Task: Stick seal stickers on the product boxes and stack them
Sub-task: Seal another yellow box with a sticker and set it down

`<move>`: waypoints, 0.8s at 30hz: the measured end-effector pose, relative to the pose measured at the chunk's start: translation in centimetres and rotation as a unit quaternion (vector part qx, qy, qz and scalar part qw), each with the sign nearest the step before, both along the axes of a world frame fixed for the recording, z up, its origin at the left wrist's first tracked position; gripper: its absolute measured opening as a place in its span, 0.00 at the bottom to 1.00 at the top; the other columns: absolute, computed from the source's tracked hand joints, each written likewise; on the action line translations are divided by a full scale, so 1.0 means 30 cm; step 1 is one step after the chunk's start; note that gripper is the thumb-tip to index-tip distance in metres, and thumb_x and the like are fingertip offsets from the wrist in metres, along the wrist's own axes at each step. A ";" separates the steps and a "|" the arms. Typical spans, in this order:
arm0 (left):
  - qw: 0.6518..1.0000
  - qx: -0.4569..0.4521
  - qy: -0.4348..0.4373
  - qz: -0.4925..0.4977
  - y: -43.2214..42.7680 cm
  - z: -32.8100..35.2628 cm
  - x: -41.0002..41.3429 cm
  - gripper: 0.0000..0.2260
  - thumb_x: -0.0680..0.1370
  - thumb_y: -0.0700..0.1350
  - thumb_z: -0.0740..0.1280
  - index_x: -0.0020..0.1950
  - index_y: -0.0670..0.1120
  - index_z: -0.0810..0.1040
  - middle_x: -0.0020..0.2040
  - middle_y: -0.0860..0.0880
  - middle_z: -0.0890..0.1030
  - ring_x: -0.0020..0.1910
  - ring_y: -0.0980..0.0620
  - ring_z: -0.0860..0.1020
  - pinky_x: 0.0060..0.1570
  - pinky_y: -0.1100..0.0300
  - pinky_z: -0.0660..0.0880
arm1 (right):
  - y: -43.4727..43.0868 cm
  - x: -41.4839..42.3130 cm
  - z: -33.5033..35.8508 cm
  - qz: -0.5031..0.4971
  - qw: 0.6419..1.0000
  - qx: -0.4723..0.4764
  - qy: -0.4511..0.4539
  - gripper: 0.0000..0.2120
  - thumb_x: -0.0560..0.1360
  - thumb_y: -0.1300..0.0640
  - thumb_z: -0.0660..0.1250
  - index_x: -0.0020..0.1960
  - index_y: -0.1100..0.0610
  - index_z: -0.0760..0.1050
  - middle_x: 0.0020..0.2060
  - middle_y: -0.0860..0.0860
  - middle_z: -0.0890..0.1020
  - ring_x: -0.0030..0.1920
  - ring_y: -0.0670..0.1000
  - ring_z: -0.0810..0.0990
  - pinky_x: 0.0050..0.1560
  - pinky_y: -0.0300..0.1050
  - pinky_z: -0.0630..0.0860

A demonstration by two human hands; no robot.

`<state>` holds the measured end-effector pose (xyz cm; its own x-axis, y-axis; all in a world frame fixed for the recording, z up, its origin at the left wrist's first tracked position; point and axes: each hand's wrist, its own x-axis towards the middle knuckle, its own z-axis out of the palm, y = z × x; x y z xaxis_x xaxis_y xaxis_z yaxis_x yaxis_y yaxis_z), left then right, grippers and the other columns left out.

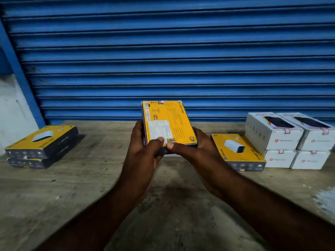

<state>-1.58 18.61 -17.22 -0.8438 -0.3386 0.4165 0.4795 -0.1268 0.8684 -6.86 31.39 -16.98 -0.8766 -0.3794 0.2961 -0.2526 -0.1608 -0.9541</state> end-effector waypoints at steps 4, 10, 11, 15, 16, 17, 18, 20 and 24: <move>0.999 -0.032 0.020 -0.005 -0.007 -0.010 0.003 0.30 0.76 0.33 0.63 0.77 0.51 0.63 0.67 0.52 0.79 0.63 0.50 0.80 0.57 0.52 0.80 | 0.014 -0.006 0.008 0.068 0.993 -0.039 -0.085 0.20 0.71 0.66 0.71 0.62 0.55 0.79 0.54 0.52 0.86 0.57 0.52 0.83 0.64 0.52 0.76; 0.998 -0.061 0.026 -0.021 -0.010 -0.024 0.002 0.37 0.73 0.37 0.64 0.79 0.56 0.57 0.74 0.54 0.72 0.71 0.50 0.73 0.70 0.41 0.70 | 0.028 -0.020 0.013 0.076 0.984 -0.057 -0.152 0.18 0.72 0.66 0.68 0.62 0.56 0.79 0.54 0.52 0.86 0.58 0.53 0.82 0.62 0.50 0.76; 0.998 -0.048 0.026 -0.026 -0.008 -0.023 0.002 0.37 0.73 0.37 0.64 0.79 0.55 0.58 0.73 0.54 0.74 0.70 0.50 0.74 0.68 0.44 0.72 | 0.025 -0.020 0.014 0.068 0.984 -0.061 -0.154 0.16 0.75 0.63 0.68 0.62 0.56 0.79 0.54 0.52 0.86 0.57 0.53 0.83 0.61 0.50 0.76; 0.999 -0.015 0.019 -0.045 -0.011 -0.022 -0.007 0.31 0.76 0.34 0.63 0.76 0.54 0.64 0.65 0.53 0.81 0.63 0.51 0.80 0.54 0.57 0.80 | 0.025 -0.028 0.010 0.050 0.991 -0.030 -0.117 0.17 0.75 0.47 0.68 0.62 0.51 0.79 0.54 0.49 0.86 0.58 0.53 0.82 0.62 0.52 0.76; 0.999 -0.010 0.015 -0.042 -0.015 -0.021 -0.010 0.30 0.77 0.32 0.62 0.76 0.53 0.64 0.64 0.53 0.81 0.62 0.51 0.81 0.53 0.58 0.80 | 0.026 -0.028 0.009 0.059 0.993 -0.014 -0.098 0.19 0.72 0.46 0.70 0.62 0.50 0.79 0.54 0.48 0.85 0.57 0.51 0.83 0.60 0.49 0.77; 0.999 -0.006 0.013 -0.041 -0.020 -0.022 -0.012 0.30 0.77 0.32 0.62 0.77 0.53 0.64 0.64 0.53 0.81 0.62 0.51 0.81 0.52 0.58 0.80 | 0.028 -0.026 0.008 0.071 0.995 0.002 -0.076 0.19 0.71 0.47 0.71 0.61 0.49 0.78 0.54 0.47 0.86 0.56 0.49 0.83 0.57 0.45 0.77; 0.999 -0.005 0.014 -0.043 -0.024 -0.022 -0.013 0.31 0.76 0.34 0.63 0.77 0.52 0.64 0.64 0.52 0.81 0.62 0.50 0.81 0.52 0.57 0.81 | 0.030 -0.027 0.006 0.076 0.995 0.014 -0.056 0.18 0.72 0.51 0.72 0.61 0.49 0.78 0.53 0.46 0.86 0.55 0.47 0.84 0.53 0.41 0.77; 0.999 -0.007 0.015 -0.050 -0.029 -0.021 -0.013 0.32 0.73 0.37 0.63 0.77 0.52 0.63 0.65 0.51 0.80 0.62 0.49 0.80 0.54 0.55 0.81 | 0.028 -0.024 0.001 0.066 0.997 0.022 -0.033 0.21 0.70 0.57 0.76 0.62 0.50 0.77 0.54 0.46 0.85 0.54 0.45 0.84 0.50 0.38 0.77; 0.999 -0.013 0.006 -0.041 -0.036 -0.030 -0.023 0.33 0.73 0.40 0.63 0.77 0.54 0.62 0.64 0.55 0.81 0.62 0.51 0.81 0.53 0.57 0.81 | 0.009 -0.022 -0.017 -0.007 0.999 0.038 -0.003 0.19 0.75 0.52 0.72 0.64 0.50 0.76 0.55 0.45 0.85 0.54 0.44 0.83 0.55 0.40 0.78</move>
<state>-2.26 17.53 -18.11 -0.8632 -0.2584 0.4338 0.4784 -0.1439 0.8663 -7.53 31.67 -17.49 -0.8841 -0.3874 0.2612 -0.2482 -0.0842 -0.9650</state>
